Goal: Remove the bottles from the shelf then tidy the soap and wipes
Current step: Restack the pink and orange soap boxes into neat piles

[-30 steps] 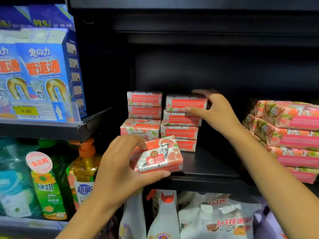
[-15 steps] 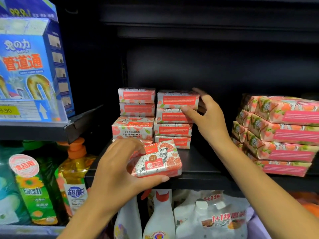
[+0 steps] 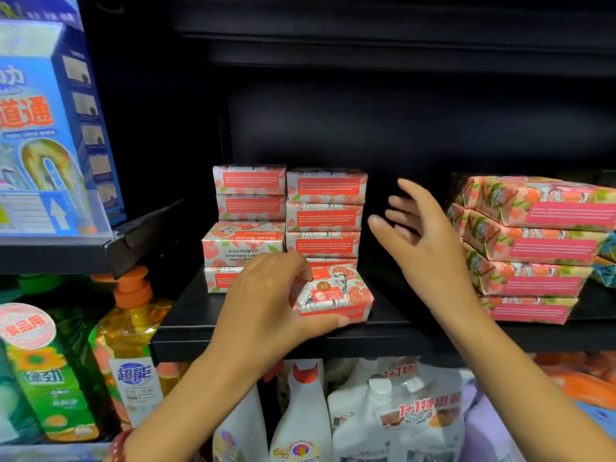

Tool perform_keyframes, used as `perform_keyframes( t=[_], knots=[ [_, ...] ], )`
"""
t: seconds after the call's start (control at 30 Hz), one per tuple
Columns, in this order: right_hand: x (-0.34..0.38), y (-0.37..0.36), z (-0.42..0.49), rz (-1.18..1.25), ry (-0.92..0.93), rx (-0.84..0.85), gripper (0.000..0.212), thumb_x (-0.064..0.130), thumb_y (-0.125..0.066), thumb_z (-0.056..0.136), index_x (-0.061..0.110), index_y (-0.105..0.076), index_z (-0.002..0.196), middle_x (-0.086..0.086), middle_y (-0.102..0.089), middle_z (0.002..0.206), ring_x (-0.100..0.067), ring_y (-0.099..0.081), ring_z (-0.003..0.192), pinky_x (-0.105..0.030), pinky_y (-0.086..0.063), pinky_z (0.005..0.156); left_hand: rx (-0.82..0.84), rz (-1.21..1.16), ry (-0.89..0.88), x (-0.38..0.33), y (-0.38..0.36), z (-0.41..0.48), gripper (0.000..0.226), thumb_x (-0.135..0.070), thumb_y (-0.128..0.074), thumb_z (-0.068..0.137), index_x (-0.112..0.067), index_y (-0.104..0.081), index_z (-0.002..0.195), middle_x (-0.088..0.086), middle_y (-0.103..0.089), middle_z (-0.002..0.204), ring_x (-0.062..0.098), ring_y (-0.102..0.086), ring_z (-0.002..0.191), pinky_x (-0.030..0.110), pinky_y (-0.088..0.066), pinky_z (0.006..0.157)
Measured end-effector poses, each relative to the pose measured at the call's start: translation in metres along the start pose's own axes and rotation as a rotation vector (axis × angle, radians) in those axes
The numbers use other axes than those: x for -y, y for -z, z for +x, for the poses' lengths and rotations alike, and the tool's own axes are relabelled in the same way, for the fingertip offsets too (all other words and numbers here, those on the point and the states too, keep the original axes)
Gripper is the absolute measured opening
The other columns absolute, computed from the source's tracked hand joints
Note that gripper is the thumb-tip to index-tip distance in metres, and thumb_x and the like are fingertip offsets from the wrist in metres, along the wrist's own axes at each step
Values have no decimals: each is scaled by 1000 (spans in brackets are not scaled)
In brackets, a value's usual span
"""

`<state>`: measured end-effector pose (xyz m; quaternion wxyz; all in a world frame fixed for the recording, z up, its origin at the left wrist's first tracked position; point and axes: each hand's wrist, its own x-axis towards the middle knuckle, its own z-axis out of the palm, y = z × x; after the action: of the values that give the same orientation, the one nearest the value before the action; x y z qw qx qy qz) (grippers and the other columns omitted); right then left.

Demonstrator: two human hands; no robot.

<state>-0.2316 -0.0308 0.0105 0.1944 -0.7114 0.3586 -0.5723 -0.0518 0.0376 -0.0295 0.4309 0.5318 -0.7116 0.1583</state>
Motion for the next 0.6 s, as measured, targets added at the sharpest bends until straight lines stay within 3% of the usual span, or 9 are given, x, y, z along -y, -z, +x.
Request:
perform_keyframes(
  t=[0.1, 0.23, 0.3, 0.43, 0.6],
  knots=[
    [-6, 14, -32, -106, -36, 133, 82, 58, -56, 68, 26, -36, 140, 11, -54, 124, 1, -52, 112, -11, -40, 90, 100, 20, 22, -3, -3, 9, 56, -70, -70, 57, -24, -50, 81, -11, -59, 82, 9, -53, 76, 17, -37, 61],
    [-10, 28, -56, -376, -40, 327, 83, 71, -42, 61, 26, -51, 131, 16, -54, 120, 1, -49, 111, -2, -33, 85, 91, 137, -118, -7, -8, 10, 38, -44, -80, 66, -17, -60, 82, -3, -65, 80, 19, -60, 73, 33, -51, 56],
    [-10, 34, -61, -474, -26, 411, 82, 72, -42, 60, 27, -54, 128, 21, -48, 118, 2, -44, 112, 3, -28, 85, 66, 161, -146, -7, -10, 7, 32, -32, -83, 66, -15, -63, 84, 0, -66, 80, 21, -62, 73, 34, -52, 54],
    [-16, 35, -69, -678, 58, 513, 71, 62, -55, 77, 35, -36, 140, 23, -32, 142, 5, -24, 131, 4, -8, 92, 40, 137, -187, -6, -12, -2, 29, -6, -85, 63, -10, -68, 86, 2, -69, 83, 24, -65, 79, 32, -56, 61],
    [-18, 34, -70, -721, 107, 491, 67, 56, -56, 82, 34, -34, 141, 21, -29, 147, 1, -22, 136, -2, -6, 95, 30, 102, -165, -5, -16, 1, 38, 10, -83, 53, -7, -70, 84, 4, -69, 78, 26, -66, 72, 32, -56, 56]
  ],
)
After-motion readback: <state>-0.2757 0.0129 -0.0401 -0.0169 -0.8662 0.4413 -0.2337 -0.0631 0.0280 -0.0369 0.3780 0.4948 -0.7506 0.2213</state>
